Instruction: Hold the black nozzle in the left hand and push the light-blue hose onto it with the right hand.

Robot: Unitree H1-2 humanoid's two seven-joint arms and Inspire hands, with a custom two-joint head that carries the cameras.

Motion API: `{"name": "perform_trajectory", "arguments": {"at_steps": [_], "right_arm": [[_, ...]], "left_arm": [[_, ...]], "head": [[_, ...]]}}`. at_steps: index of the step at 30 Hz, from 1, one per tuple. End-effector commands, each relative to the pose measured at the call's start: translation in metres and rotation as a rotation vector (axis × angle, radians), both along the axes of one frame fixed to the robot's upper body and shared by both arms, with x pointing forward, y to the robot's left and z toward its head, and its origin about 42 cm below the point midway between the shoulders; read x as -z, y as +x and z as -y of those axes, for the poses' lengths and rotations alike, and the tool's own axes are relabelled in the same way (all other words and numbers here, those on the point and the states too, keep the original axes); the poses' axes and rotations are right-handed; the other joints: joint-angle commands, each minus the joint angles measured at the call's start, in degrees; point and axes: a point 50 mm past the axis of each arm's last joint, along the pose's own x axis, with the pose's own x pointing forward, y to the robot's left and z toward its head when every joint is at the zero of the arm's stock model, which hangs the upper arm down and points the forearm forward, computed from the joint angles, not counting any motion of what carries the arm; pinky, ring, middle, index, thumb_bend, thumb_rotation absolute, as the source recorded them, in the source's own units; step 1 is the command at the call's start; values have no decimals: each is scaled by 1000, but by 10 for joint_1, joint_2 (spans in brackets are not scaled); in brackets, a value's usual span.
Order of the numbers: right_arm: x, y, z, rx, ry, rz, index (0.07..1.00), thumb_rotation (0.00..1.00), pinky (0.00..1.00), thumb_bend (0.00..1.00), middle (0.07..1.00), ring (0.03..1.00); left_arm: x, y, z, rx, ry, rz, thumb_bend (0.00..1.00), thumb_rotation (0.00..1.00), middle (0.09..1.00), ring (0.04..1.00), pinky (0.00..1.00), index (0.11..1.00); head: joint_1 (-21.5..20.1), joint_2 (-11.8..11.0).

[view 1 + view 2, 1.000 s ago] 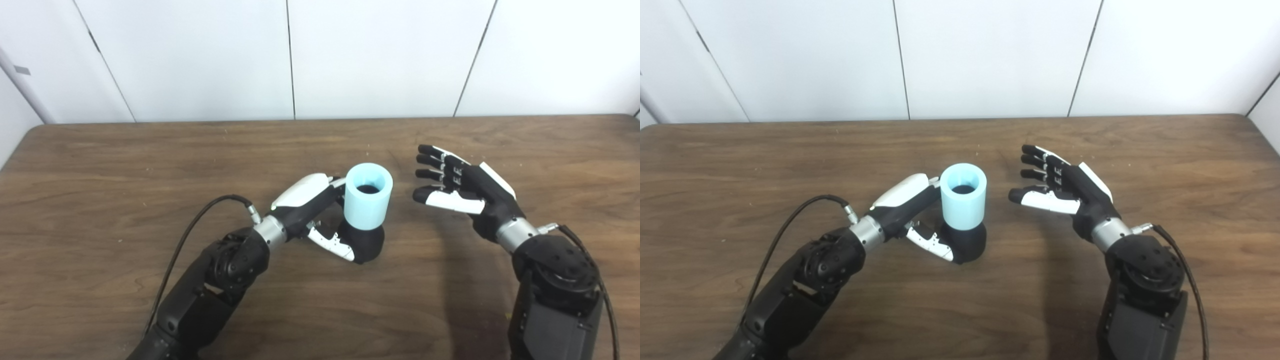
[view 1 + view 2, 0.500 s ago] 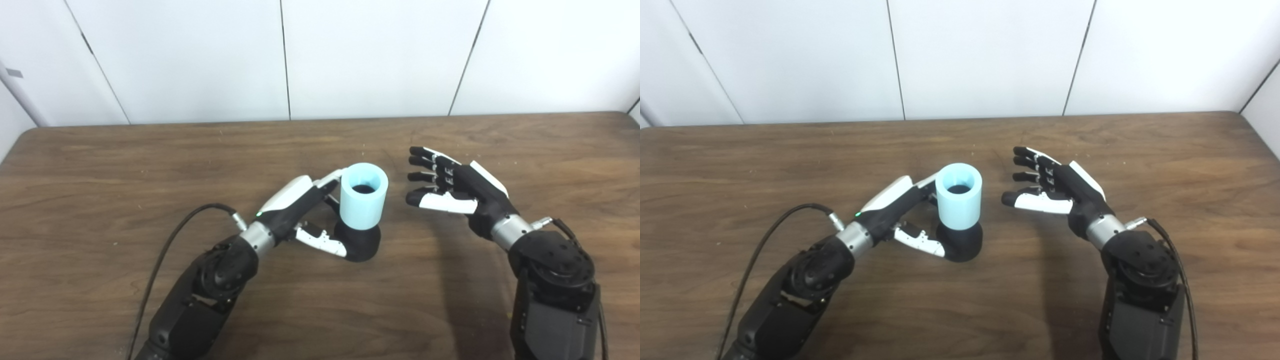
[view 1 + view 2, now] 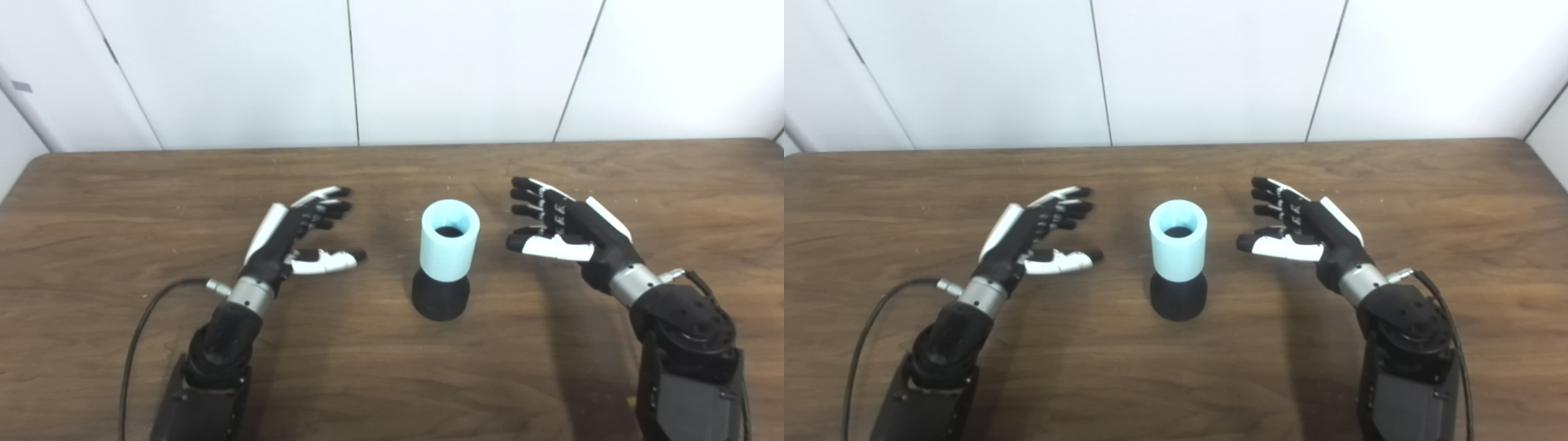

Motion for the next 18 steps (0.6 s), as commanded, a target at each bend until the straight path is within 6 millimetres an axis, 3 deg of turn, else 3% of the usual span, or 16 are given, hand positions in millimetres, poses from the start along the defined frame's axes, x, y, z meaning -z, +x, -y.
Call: {"name": "perform_trajectory", "arguments": {"at_steps": [1, 4, 9, 10, 12, 14, 18], "right_arm": [[-12, 2, -5, 10, 40, 67, 874, 273, 671, 707, 885, 819], [-6, -5, -10, 39, 56, 87, 841, 263, 628, 691, 848, 765], [1, -9, -12, 54, 71, 142, 803, 231, 607, 669, 811, 734], [2, -8, -11, 60, 83, 145, 814, 235, 627, 671, 824, 753], [3, -6, -7, 58, 125, 138, 826, 242, 648, 670, 840, 771], [3, -5, -5, 41, 148, 132, 856, 332, 681, 687, 877, 809], [4, -4, -2, 1, 158, 130, 902, 420, 729, 694, 930, 871]], "left_arm": [[-20, 5, 6, -32, -144, 36, 474, 0, 702, 692, 631, 727], [-20, 4, 5, -48, -258, -16, 460, 0, 700, 682, 610, 738], [-22, 2, 0, -4, -244, -11, 483, 0, 723, 709, 637, 758], [-23, 2, -1, 5, -231, -1, 488, 77, 747, 733, 642, 769], [-24, 1, -1, 25, -213, 19, 492, 135, 766, 758, 654, 779], [-24, 0, -1, 39, -209, 27, 488, 186, 800, 804, 710, 807], [-24, -2, -1, 60, -208, 31, 481, 216, 835, 839, 757, 842]], "head": [[0, 0], [0, 2], [0, 2], [2, 2], [2, 4], [2, 4], [3, 5]]}}
